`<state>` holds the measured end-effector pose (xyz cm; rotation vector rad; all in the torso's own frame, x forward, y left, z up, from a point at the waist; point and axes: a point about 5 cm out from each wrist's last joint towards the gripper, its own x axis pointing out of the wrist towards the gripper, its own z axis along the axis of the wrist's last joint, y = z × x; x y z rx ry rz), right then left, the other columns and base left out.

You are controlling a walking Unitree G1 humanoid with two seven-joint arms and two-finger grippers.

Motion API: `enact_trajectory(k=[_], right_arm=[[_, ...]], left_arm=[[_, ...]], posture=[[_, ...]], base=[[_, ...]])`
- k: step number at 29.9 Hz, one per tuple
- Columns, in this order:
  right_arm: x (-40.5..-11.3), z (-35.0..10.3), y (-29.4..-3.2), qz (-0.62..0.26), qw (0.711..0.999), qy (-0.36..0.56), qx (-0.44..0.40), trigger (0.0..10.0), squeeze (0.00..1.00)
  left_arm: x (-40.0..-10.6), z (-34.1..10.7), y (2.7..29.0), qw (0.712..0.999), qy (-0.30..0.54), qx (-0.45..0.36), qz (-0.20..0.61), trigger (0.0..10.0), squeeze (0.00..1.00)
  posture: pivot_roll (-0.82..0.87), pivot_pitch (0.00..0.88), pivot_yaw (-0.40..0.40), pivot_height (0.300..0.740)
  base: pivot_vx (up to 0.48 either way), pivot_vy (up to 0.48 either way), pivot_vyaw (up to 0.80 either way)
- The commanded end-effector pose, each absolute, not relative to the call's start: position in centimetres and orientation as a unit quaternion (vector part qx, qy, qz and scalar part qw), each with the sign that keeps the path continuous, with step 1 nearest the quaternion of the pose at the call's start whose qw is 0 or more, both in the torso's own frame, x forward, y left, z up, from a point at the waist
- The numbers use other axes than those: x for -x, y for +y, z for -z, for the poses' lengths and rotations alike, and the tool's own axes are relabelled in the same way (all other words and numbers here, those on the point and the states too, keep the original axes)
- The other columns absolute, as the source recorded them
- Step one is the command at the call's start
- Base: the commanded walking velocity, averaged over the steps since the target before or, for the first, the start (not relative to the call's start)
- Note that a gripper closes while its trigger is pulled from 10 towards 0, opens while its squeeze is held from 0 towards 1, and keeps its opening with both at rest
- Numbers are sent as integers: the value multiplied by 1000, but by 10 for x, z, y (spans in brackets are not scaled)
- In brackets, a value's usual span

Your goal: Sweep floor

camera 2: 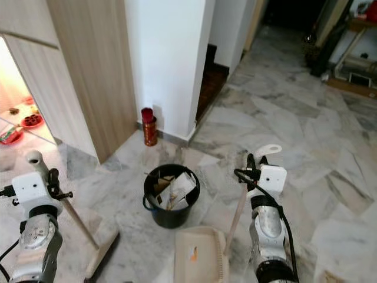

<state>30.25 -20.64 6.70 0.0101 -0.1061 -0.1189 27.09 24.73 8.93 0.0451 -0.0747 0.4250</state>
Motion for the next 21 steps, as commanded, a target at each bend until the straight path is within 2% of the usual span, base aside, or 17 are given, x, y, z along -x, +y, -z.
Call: enact_trajectory(k=[1, 6, 21], right_arm=[[-306, -76, -210, 64, 995, -76, -2, 10000, 0], [-306, -76, -210, 65, 995, -76, -2, 10000, 0], [-306, -76, -210, 65, 995, -75, -1, 10000, 0]], left_arm=[[-275, -99, 246, 977, -57, -25, -204, 10000, 0], [-275, -100, 245, 977, -59, -26, -204, 10000, 0], [-275, -97, 246, 977, -50, -27, -206, 10000, 0]], posture=[[169, 0, -89, 740], [170, 0, -88, 740], [171, 0, -89, 740]], base=[[-315, 0, 0], [-292, 0, 0], [0, 0, 0]])
